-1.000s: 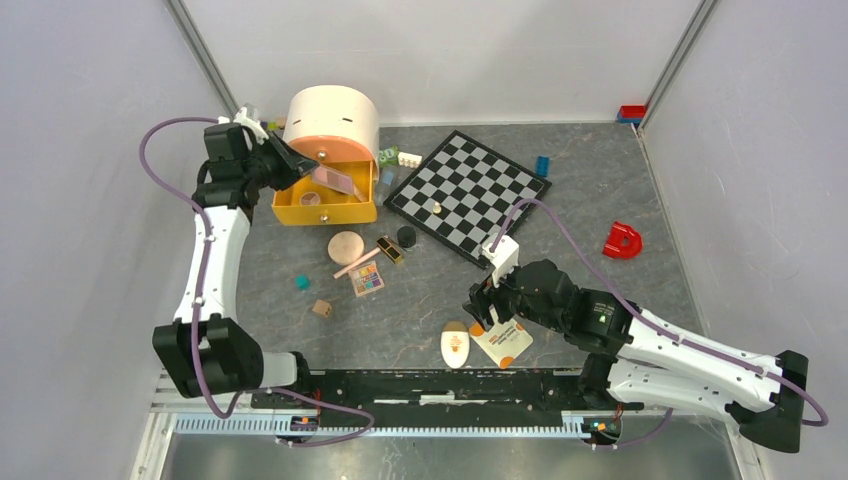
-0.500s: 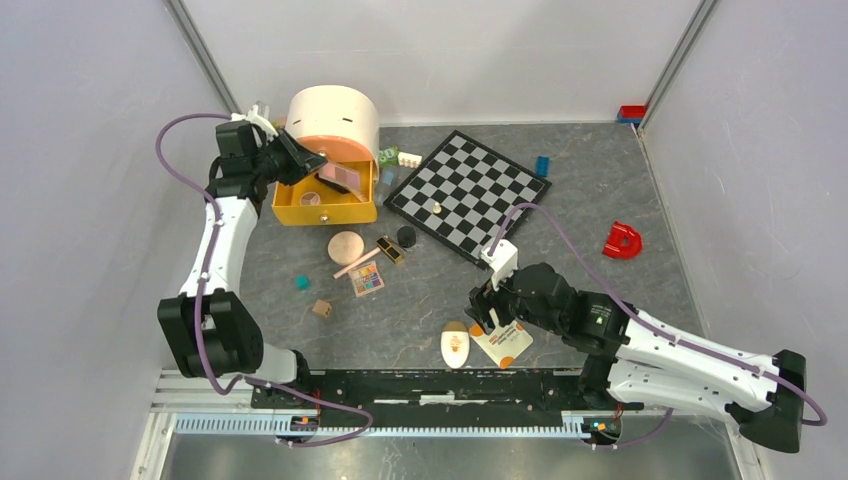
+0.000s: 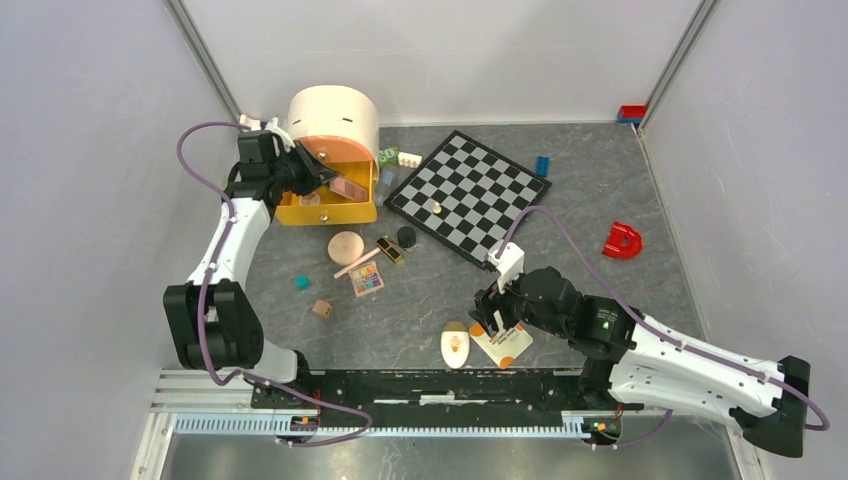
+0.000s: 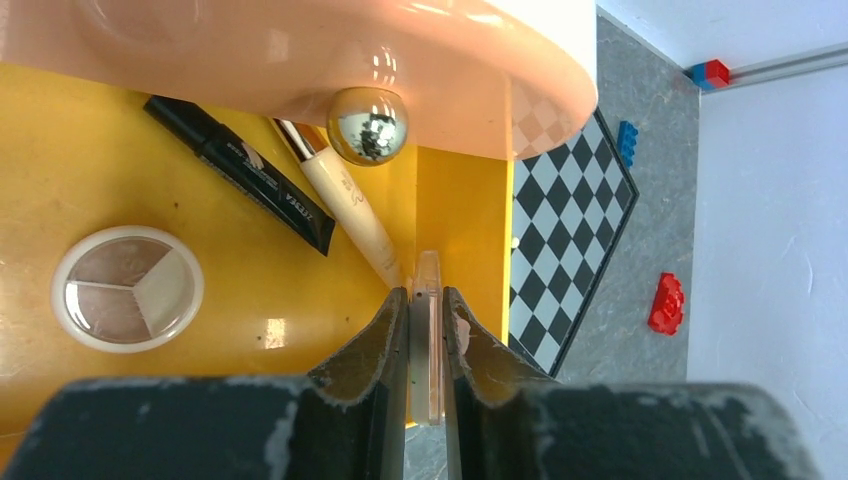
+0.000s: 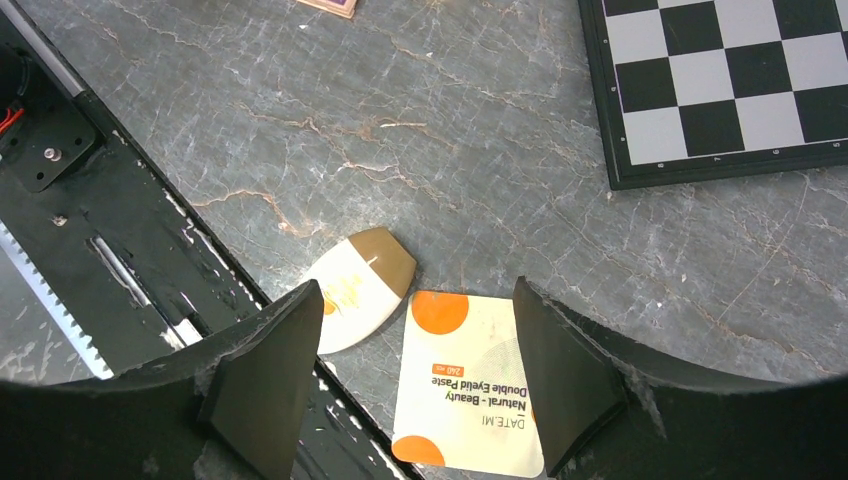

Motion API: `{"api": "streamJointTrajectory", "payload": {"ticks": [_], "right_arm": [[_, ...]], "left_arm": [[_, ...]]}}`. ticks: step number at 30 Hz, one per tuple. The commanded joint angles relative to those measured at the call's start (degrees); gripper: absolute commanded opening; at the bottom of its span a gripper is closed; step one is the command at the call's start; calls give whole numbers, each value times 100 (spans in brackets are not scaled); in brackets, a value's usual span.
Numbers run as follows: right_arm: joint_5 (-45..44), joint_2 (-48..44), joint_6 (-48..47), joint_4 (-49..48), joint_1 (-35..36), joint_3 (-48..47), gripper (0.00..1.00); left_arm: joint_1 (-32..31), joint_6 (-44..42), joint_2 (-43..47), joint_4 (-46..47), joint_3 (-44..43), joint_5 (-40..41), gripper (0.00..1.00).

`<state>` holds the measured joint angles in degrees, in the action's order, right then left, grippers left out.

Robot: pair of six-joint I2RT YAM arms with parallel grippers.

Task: Organize the makeup
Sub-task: Place the makeup in the drawer.

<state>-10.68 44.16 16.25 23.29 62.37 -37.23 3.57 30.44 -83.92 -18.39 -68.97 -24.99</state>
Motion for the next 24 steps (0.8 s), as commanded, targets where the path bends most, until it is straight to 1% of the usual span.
{"api": "streamJointTrajectory", "payload": {"ticks": [1,4,6,16,24], "right_arm": [[-105,-63,56,-83,20,14,76],[-113,-77,54,-66,21,14,76],[-111,-101,54,-61,21,28,76],[-129,-112,56,-60,25,36,77],[-159,-127,63,-10,21,18,77]], "left_arm": [[-18,-300,-77,254,-11,173,13],[-15,-349,-122,198,-20,260,15],[-18,-373,-139,188,-20,267,21],[-15,-424,-181,150,-13,205,39],[-16,-473,-85,12,-113,289,41]]}}
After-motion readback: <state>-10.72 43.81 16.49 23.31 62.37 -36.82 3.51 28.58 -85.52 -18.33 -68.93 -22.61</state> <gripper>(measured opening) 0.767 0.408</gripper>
